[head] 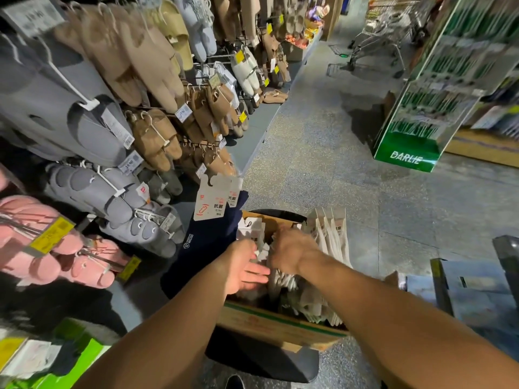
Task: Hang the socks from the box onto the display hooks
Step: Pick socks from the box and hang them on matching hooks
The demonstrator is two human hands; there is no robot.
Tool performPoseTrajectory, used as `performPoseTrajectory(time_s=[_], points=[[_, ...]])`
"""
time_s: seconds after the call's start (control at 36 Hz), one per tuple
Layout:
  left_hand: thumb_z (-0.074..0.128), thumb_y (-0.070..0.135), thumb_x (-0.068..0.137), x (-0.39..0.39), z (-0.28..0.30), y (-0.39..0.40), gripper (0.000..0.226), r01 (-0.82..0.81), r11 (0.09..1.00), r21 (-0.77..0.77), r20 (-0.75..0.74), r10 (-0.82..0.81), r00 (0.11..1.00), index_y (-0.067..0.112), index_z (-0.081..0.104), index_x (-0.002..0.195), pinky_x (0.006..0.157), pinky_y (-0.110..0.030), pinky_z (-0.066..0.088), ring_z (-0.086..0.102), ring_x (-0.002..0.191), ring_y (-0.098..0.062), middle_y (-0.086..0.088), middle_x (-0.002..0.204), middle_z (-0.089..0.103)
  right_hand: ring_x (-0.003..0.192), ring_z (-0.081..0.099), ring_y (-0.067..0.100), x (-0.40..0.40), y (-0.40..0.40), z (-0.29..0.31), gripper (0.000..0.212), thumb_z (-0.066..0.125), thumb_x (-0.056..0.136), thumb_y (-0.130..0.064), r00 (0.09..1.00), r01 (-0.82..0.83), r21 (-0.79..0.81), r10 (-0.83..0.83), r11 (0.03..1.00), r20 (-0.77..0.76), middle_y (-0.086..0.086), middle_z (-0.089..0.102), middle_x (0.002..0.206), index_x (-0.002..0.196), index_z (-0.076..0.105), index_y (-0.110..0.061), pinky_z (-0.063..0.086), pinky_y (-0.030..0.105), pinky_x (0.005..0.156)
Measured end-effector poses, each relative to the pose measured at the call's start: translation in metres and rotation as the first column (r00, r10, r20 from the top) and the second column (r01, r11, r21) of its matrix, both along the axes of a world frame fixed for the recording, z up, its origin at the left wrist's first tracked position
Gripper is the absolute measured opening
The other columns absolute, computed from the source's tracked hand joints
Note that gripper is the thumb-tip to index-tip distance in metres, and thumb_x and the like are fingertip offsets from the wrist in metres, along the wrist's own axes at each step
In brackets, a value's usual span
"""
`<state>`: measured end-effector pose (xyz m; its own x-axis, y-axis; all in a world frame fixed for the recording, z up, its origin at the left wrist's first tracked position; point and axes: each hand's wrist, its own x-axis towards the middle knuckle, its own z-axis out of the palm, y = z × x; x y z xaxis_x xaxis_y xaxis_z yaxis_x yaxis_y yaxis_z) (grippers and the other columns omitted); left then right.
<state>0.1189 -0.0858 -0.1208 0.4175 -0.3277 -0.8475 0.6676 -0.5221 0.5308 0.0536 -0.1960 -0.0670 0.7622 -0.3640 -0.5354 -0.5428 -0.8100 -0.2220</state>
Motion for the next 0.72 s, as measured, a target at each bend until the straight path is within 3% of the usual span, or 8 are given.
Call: performPoseTrajectory(time_s=[0.06,0.11,0.22,0.28,0.36,0.47,0.58,0.72], points=[[0.037,0.029,0.103,-0.002,-0.005,0.002,0.041,0.019,1.000,0.017,0.009,-0.019,1.000,-0.001,0.052,0.126,0.097,-0.044,0.050,0.072,0.082,-0.032,-0.018,0.095,0.072,0.131,0.049,0.025,0.007,-0.007,0.014,0.077,0.062,0.093,-0.016,0.999,0.012,-0.012,-0.012,1.000,0.033,0.007,0.041,0.151,0.156,0.017,-0.013,0.050,0.031,0.100],[0.042,0.033,0.104,-0.004,-0.008,0.005,0.047,0.051,0.999,0.008,-0.023,-0.051,0.998,-0.005,0.051,0.130,0.083,-0.043,0.057,0.071,0.075,-0.030,-0.018,0.089,0.071,0.127,0.052,0.024,0.012,-0.017,0.028,0.068,0.061,0.096,-0.023,0.998,0.033,-0.010,-0.032,0.999,0.052,0.005,0.043,0.150,0.153,0.025,-0.014,0.052,0.036,0.098],[0.031,0.074,0.095,-0.009,-0.007,0.005,0.093,0.164,0.979,-0.124,-0.249,-0.191,0.950,-0.007,0.050,0.135,0.062,-0.037,0.059,0.073,0.081,-0.030,-0.024,0.116,0.069,0.094,0.062,0.021,0.014,-0.033,0.050,0.061,0.066,0.092,-0.037,0.975,0.171,0.027,-0.173,0.985,0.137,0.003,0.060,0.111,0.141,0.037,-0.013,0.054,0.032,0.074],[0.021,0.087,0.085,-0.013,-0.005,0.001,0.111,0.163,0.968,-0.189,-0.301,-0.215,0.929,-0.007,0.052,0.135,0.065,-0.036,0.060,0.073,0.092,-0.031,-0.024,0.124,0.067,0.095,0.060,0.022,0.012,-0.039,0.059,0.058,0.067,0.090,-0.042,0.964,0.197,0.019,-0.197,0.980,0.181,0.002,0.060,0.106,0.134,0.041,-0.014,0.050,0.034,0.073],[0.013,0.096,0.074,-0.018,0.001,-0.009,0.127,0.133,0.950,-0.283,-0.350,-0.232,0.907,-0.007,0.050,0.138,0.090,-0.043,0.053,0.068,0.113,-0.032,-0.021,0.125,0.068,0.102,0.062,0.028,0.012,-0.042,0.071,0.057,0.070,0.085,-0.041,0.936,0.243,0.029,-0.243,0.970,0.253,0.007,0.062,0.114,0.128,0.044,-0.015,0.053,0.038,0.081],[0.024,0.093,0.079,-0.019,0.010,-0.022,0.119,-0.058,0.944,-0.325,-0.419,-0.089,0.904,-0.005,0.039,0.144,0.092,-0.042,0.054,0.070,0.107,-0.035,-0.023,0.133,0.060,0.095,0.065,0.029,0.011,-0.041,0.079,0.054,0.071,0.082,-0.040,0.901,0.278,0.077,-0.288,0.957,0.324,0.007,0.063,0.107,0.123,0.045,-0.015,0.057,0.043,0.080],[0.028,0.080,0.091,-0.016,0.010,-0.029,0.102,-0.069,0.949,-0.308,-0.407,-0.066,0.911,-0.005,0.036,0.148,0.087,-0.043,0.052,0.064,0.108,-0.036,-0.023,0.137,0.054,0.096,0.064,0.028,0.004,-0.041,0.079,0.049,0.068,0.083,-0.039,0.890,0.304,0.041,-0.299,0.952,0.343,0.006,0.064,0.105,0.120,0.046,-0.017,0.053,0.037,0.076],[0.038,0.071,0.095,-0.009,0.009,-0.032,0.087,-0.213,0.909,-0.359,-0.399,0.057,0.915,0.000,0.041,0.146,0.096,-0.045,0.050,0.059,0.115,-0.037,-0.024,0.141,0.051,0.096,0.065,0.029,-0.002,-0.038,0.074,0.057,0.075,0.078,-0.038,0.815,0.341,0.238,-0.412,0.909,0.407,0.007,0.065,0.107,0.121,0.046,-0.015,0.057,0.046,0.082]])
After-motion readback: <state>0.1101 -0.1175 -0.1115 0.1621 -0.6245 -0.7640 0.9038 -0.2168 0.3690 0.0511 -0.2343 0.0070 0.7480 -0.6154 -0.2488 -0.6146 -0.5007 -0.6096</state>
